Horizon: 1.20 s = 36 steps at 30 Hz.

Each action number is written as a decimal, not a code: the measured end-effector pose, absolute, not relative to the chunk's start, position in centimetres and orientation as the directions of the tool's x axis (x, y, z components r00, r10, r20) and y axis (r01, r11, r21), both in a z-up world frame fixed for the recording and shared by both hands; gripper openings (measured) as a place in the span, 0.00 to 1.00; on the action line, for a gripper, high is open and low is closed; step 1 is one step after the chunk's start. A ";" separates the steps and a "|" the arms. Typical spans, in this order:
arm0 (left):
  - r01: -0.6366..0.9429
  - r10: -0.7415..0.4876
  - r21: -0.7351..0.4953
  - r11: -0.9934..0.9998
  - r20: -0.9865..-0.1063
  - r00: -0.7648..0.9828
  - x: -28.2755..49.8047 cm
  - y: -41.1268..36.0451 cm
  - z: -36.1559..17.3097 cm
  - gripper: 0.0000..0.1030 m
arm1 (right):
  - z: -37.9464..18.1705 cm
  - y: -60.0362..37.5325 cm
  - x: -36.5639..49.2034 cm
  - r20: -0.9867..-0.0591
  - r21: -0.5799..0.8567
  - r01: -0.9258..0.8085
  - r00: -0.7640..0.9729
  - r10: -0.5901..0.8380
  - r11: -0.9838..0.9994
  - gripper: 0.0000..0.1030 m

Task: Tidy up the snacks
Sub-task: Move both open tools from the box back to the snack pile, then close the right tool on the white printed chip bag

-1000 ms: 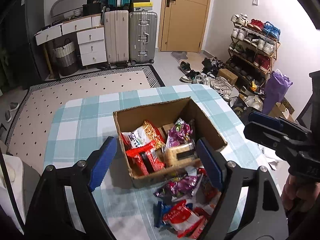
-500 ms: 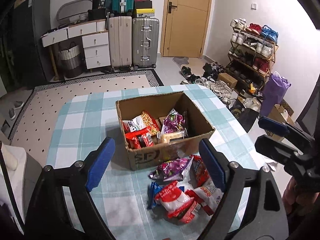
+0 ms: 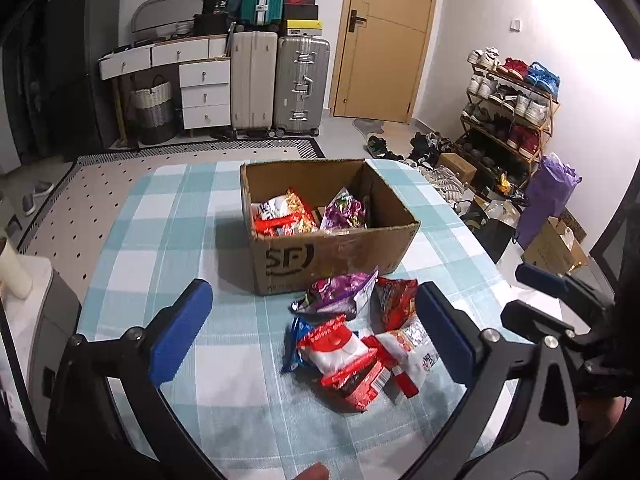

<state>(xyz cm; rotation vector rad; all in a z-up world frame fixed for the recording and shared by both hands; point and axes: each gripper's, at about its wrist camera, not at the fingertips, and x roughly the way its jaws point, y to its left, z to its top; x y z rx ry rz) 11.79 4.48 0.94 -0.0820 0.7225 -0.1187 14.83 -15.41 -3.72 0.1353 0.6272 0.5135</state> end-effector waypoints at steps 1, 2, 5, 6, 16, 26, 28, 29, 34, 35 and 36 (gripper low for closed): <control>0.076 -0.134 -0.116 0.990 -0.656 0.743 11.5 4.5 0.6 0.98 | -4.2 -15.6 14.7 -0.533 0.274 -0.413 0.686 0.495 0.868 0.83; 0.074 -0.132 -0.115 0.991 -0.657 0.742 11.4 4.5 0.4 0.99 | -4.6 -15.7 14.6 -0.539 0.273 -0.410 0.684 0.492 0.870 0.83; 0.063 -0.122 -0.112 0.992 -0.667 0.735 11.1 4.6 -0.5 0.99 | -5.7 -16.0 14.5 -0.557 0.271 -0.400 0.677 0.482 0.876 0.83; 0.055 -0.120 -0.117 0.992 -0.672 0.730 11.0 4.8 -0.8 0.99 | -6.1 -16.1 14.4 -0.562 0.275 -0.398 0.672 0.482 0.875 0.83; 0.027 -0.127 -0.148 0.989 -0.724 0.678 11.6 5.2 -5.1 0.99 | -10.5 -15.1 15.8 -0.634 0.271 -0.386 0.617 0.466 0.882 0.83; 0.018 -0.128 -0.153 0.988 -0.746 0.654 11.9 5.6 -7.9 0.99 | -14.0 -14.4 18.0 -0.685 0.282 -0.372 0.567 0.457 0.884 0.83; 0.018 -0.128 -0.153 0.988 -0.750 0.649 11.9 5.7 -8.3 0.99 | -14.6 -14.2 18.7 -0.695 0.286 -0.368 0.557 0.455 0.885 0.83; 0.020 -0.130 -0.154 0.988 -0.752 0.646 11.9 5.7 -8.4 0.99 | -14.8 -14.1 18.9 -0.698 0.289 -0.367 0.551 0.457 0.884 0.83; 0.016 -0.136 -0.163 0.987 -0.764 0.631 11.8 6.2 -9.2 0.99 | -16.2 -13.4 20.5 -0.720 0.296 -0.367 0.521 0.458 0.882 0.83; 0.012 -0.134 -0.163 0.987 -0.765 0.629 11.7 6.3 -9.3 0.99 | -16.5 -13.2 20.7 -0.725 0.296 -0.368 0.514 0.458 0.881 0.83; 0.006 -0.131 -0.164 0.987 -0.768 0.627 11.7 6.5 -9.4 0.99 | -16.9 -13.0 21.1 -0.734 0.297 -0.370 0.501 0.458 0.880 0.81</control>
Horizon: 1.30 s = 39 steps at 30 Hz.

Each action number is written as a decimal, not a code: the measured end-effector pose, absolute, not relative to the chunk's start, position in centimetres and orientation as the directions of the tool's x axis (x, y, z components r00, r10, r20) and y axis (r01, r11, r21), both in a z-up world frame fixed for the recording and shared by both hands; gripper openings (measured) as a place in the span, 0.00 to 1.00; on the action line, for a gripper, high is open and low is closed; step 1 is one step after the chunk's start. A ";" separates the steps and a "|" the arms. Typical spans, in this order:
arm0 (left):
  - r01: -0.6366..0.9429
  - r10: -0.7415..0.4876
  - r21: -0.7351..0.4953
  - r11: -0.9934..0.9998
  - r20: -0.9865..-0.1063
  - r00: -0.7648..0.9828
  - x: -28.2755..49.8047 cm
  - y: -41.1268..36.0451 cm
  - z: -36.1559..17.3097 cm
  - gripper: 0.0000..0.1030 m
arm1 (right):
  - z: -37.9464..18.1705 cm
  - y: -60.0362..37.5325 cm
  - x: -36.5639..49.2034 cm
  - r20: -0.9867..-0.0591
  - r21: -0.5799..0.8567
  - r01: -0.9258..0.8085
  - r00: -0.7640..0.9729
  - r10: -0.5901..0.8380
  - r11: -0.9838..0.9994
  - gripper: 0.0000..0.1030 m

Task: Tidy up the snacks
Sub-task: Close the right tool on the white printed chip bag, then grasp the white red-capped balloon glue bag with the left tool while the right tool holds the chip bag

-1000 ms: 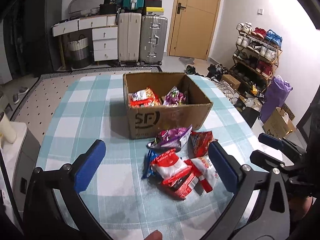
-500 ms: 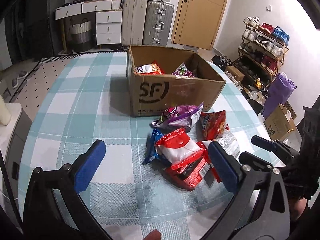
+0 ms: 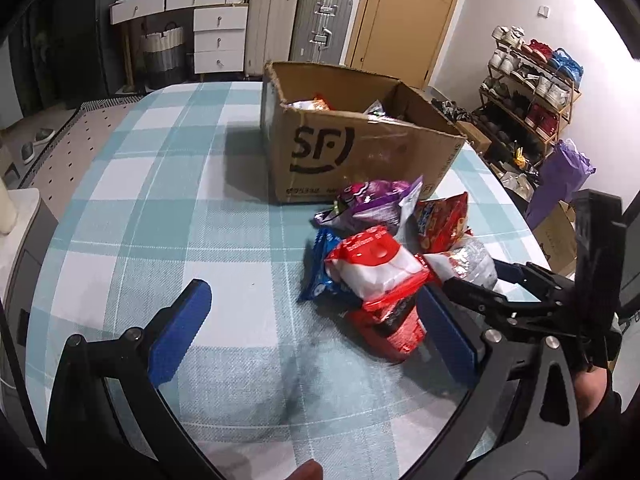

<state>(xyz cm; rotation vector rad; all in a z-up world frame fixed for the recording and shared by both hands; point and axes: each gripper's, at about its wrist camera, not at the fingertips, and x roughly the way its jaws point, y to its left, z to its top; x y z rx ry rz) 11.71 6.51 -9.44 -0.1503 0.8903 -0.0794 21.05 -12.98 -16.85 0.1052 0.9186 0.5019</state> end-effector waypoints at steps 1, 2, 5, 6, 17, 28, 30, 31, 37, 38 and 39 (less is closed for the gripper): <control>0.002 -0.130 -0.165 0.986 -0.770 0.625 11.7 6.7 -9.6 0.99 | -17.1 -12.8 21.2 -0.738 0.302 -0.374 0.491 0.464 0.877 0.76; -0.004 -0.127 -0.165 0.986 -0.772 0.623 11.8 6.9 -9.7 0.99 | -17.3 -12.7 21.4 -0.737 0.306 -0.378 0.486 0.469 0.874 0.70; -0.018 -0.121 -0.167 0.986 -0.779 0.615 12.0 7.4 -10.2 0.99 | -17.5 -13.0 21.4 -0.723 0.335 -0.388 0.479 0.498 0.859 0.60; -0.024 -0.121 -0.171 0.985 -0.782 0.611 12.1 7.6 -10.4 0.99 | -17.5 -13.1 21.3 -0.718 0.338 -0.389 0.482 0.502 0.857 0.59; -0.015 -0.130 -0.173 0.985 -0.794 0.594 12.5 7.1 -11.0 0.99 | -16.8 -14.5 19.9 -0.687 0.373 -0.366 0.509 0.518 0.853 0.58; 0.019 -0.154 -0.175 0.984 -0.807 0.570 13.4 5.6 -11.1 0.99 | -16.2 -16.0 18.3 -0.660 0.399 -0.352 0.531 0.532 0.847 0.58; 0.023 -0.157 -0.175 0.984 -0.810 0.565 13.8 5.2 -11.2 0.99 | -16.1 -16.3 18.0 -0.657 0.403 -0.347 0.535 0.532 0.847 0.58; 0.024 -0.159 -0.176 0.984 -0.812 0.561 14.0 5.0 -11.2 0.99 | -16.0 -16.4 17.9 -0.655 0.405 -0.343 0.537 0.531 0.847 0.58; 0.039 -0.169 -0.176 0.984 -0.824 0.540 15.4 3.8 -11.7 0.99 | -16.0 -17.3 17.1 -0.647 0.419 -0.326 0.548 0.530 0.848 0.58; 0.038 -0.169 -0.176 0.984 -0.828 0.535 15.7 3.6 -11.8 0.99 | -16.0 -17.4 17.0 -0.645 0.422 -0.323 0.549 0.531 0.847 0.58; 0.036 -0.170 -0.178 0.983 -0.831 0.529 16.0 3.5 -12.0 0.99 | -16.0 -17.6 16.9 -0.644 0.423 -0.321 0.551 0.530 0.847 0.58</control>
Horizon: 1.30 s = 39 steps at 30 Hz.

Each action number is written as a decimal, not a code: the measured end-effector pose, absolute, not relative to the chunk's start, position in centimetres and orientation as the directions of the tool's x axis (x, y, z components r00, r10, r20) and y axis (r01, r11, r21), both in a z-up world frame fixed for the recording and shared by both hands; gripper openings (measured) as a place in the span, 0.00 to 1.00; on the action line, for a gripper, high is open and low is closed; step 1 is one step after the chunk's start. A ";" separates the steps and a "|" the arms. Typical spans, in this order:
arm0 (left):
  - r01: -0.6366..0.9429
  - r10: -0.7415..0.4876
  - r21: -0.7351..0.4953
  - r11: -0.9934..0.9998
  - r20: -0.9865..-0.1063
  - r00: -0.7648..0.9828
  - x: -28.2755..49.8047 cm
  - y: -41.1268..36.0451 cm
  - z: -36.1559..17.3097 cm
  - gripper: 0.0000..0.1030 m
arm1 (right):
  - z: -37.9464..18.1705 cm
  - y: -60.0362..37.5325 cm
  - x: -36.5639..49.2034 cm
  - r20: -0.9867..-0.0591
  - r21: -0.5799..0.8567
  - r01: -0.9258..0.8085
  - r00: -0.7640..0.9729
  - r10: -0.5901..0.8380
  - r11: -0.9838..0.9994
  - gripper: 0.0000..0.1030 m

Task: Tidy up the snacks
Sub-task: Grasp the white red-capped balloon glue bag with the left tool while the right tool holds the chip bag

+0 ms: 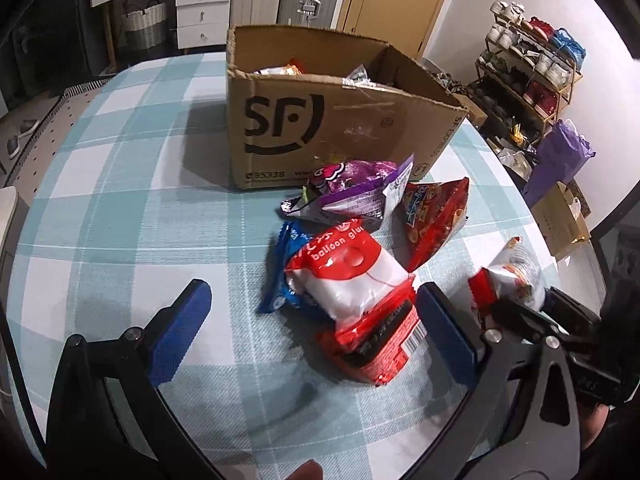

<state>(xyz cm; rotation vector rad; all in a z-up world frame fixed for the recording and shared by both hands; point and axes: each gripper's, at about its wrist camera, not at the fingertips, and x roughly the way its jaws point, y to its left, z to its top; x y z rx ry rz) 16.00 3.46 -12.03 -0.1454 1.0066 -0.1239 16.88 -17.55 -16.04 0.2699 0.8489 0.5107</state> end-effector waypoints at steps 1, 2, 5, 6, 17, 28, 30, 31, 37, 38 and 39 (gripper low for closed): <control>0.032 -0.172 -0.183 0.983 -0.837 0.520 16.4 3.3 -12.3 0.99 | -16.0 -17.7 16.8 -0.644 0.424 -0.320 0.551 0.531 0.847 0.58; 0.025 -0.173 -0.186 0.982 -0.840 0.515 16.7 3.2 -12.4 0.99 | -16.0 -17.8 16.7 -0.643 0.425 -0.319 0.552 0.531 0.847 0.58; 0.024 -0.161 -0.174 0.985 -0.844 0.511 17.4 2.8 -12.7 0.99 | -16.0 -18.1 16.4 -0.639 0.431 -0.316 0.554 0.533 0.845 0.58; 0.024 -0.146 -0.156 0.987 -0.846 0.513 17.8 2.5 -12.7 0.99 | -16.0 -18.2 16.3 -0.638 0.432 -0.314 0.556 0.532 0.846 0.58; 0.022 -0.148 -0.156 0.988 -0.873 0.464 19.6 2.2 -14.3 0.94 | -16.7 -19.2 16.4 -0.636 0.465 -0.283 0.554 0.538 0.839 0.58; 0.111 -0.204 -0.172 0.979 -0.845 0.494 18.3 2.9 -13.8 0.41 | -16.4 -19.2 16.2 -0.629 0.468 -0.287 0.557 0.543 0.836 0.58; 0.122 -0.216 -0.178 0.976 -0.842 0.495 18.1 2.9 -13.8 0.39 | -16.3 -19.1 16.2 -0.628 0.468 -0.287 0.557 0.543 0.836 0.58; 0.126 -0.222 -0.183 0.975 -0.841 0.493 17.9 3.1 -13.8 0.38 | -16.2 -19.0 16.1 -0.629 0.466 -0.288 0.558 0.542 0.836 0.58; 0.133 -0.239 -0.199 0.971 -0.834 0.498 17.2 3.9 -13.6 0.23 | -15.8 -18.7 15.8 -0.628 0.459 -0.290 0.562 0.538 0.840 0.58; 0.135 -0.241 -0.200 0.971 -0.834 0.496 17.0 4.0 -13.6 0.23 | -15.8 -18.7 15.7 -0.629 0.459 -0.290 0.562 0.537 0.840 0.58; 0.134 -0.236 -0.195 0.972 -0.833 0.501 16.9 4.1 -13.6 0.23 | -15.8 -18.7 15.7 -0.629 0.459 -0.290 0.562 0.538 0.840 0.58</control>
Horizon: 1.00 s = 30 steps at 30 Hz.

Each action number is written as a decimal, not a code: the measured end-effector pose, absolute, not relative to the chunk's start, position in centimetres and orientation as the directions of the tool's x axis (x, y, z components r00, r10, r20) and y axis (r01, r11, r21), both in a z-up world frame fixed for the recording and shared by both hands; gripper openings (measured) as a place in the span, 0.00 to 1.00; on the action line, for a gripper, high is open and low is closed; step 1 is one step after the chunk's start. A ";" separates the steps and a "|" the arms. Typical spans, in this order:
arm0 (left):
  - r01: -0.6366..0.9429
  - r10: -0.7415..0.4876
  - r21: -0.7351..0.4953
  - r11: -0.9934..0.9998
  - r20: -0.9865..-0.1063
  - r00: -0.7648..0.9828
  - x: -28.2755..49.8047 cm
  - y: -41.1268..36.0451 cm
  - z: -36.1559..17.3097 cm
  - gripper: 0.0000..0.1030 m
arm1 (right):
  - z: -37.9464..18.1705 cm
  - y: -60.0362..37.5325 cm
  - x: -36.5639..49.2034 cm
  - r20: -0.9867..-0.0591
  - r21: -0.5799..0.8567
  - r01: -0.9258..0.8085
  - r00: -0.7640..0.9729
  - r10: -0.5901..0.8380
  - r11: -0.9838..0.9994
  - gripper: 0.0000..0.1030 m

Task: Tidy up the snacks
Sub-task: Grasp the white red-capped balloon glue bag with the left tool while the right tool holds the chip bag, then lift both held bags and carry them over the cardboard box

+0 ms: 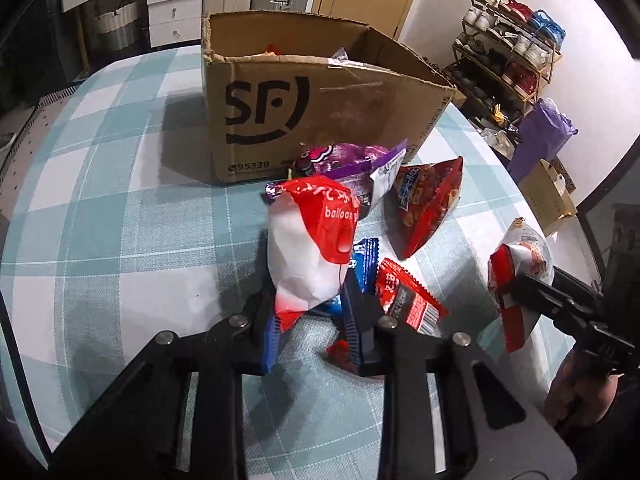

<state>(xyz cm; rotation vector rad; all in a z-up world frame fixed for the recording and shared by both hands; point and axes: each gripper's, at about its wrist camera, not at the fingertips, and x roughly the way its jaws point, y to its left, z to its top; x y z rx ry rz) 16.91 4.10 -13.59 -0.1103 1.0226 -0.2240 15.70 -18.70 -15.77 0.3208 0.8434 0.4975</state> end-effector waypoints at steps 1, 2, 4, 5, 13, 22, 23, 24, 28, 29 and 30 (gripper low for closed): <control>0.136 -0.236 -0.193 0.972 -0.832 0.502 16.8 4.2 -13.6 0.23 | -15.8 -18.7 15.7 -0.629 0.458 -0.290 0.562 0.537 0.840 0.58; 0.136 -0.239 -0.196 0.971 -0.831 0.503 16.6 4.3 -13.6 0.23 | -15.7 -18.6 15.6 -0.629 0.459 -0.289 0.562 0.538 0.840 0.58; 0.133 -0.244 -0.204 0.970 -0.825 0.509 16.3 4.5 -13.5 0.22 | -15.7 -18.6 15.6 -0.628 0.461 -0.289 0.562 0.538 0.839 0.58; 0.138 -0.245 -0.203 0.969 -0.823 0.512 16.2 4.5 -13.4 0.21 | -15.6 -18.5 15.6 -0.629 0.459 -0.289 0.562 0.537 0.840 0.58; 0.139 -0.258 -0.218 0.966 -0.797 0.546 14.9 5.6 -12.1 0.20 | -15.5 -18.4 15.5 -0.631 0.460 -0.281 0.564 0.533 0.842 0.58; 0.167 -0.279 -0.224 0.960 -0.765 0.580 13.9 6.3 -9.4 0.20 | -14.0 -17.6 15.4 -0.611 0.459 -0.306 0.573 0.546 0.834 0.59; 0.172 -0.280 -0.221 0.960 -0.762 0.584 13.8 6.3 -9.0 0.20 | -13.7 -17.4 15.5 -0.605 0.458 -0.314 0.575 0.550 0.832 0.59; 0.174 -0.281 -0.220 0.960 -0.759 0.587 13.8 6.3 -8.6 0.20 | -13.4 -17.2 15.5 -0.601 0.457 -0.321 0.576 0.554 0.830 0.59; 0.188 -0.283 -0.212 0.959 -0.747 0.601 13.7 6.3 -6.9 0.20 | -11.7 -16.4 15.8 -0.586 0.442 -0.351 0.584 0.562 0.826 0.59; 0.193 -0.281 -0.205 0.959 -0.744 0.606 13.7 6.2 -6.5 0.20 | -11.2 -16.2 15.9 -0.581 0.437 -0.359 0.587 0.563 0.825 0.59; 0.199 -0.279 -0.198 0.960 -0.739 0.613 13.8 6.2 -5.9 0.20 | -10.8 -16.1 16.1 -0.578 0.432 -0.365 0.590 0.564 0.825 0.59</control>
